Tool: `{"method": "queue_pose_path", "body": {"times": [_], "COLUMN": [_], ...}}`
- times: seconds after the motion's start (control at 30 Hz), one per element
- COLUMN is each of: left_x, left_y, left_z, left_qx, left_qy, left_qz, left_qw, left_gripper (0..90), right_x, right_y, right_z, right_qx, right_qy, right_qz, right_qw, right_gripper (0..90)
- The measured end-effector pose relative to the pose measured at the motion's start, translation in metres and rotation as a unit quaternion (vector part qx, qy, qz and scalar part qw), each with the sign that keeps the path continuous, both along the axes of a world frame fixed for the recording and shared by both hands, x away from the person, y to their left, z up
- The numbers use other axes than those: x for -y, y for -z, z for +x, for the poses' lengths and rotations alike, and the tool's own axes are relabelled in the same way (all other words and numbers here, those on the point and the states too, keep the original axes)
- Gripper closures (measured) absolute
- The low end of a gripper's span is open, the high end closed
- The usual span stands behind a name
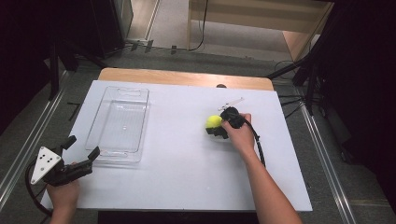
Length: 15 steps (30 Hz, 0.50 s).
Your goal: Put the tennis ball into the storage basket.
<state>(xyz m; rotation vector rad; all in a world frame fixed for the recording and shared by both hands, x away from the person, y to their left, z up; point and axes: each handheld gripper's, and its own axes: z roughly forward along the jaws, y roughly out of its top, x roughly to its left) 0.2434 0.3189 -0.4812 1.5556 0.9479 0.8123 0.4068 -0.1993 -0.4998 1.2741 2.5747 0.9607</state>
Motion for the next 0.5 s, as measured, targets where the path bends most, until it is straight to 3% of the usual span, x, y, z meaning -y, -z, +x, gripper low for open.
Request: {"method": "queue_pose_path", "body": {"times": [0.5], "left_x": [0.0001], "left_y": [0.0000], "left_z": [0.0001], "left_qx": [0.000], "left_qy": [0.001], "left_qz": [0.002], "left_qw": [1.0000], "left_gripper": [11.0], "right_x": [-0.0008], "right_y": [-0.0067], "right_z": [-0.0022], "right_qx": [0.008], "right_qy": [-0.007], "right_qz": [-0.005], "right_qw": [0.9999], "right_gripper": [22.9]}}
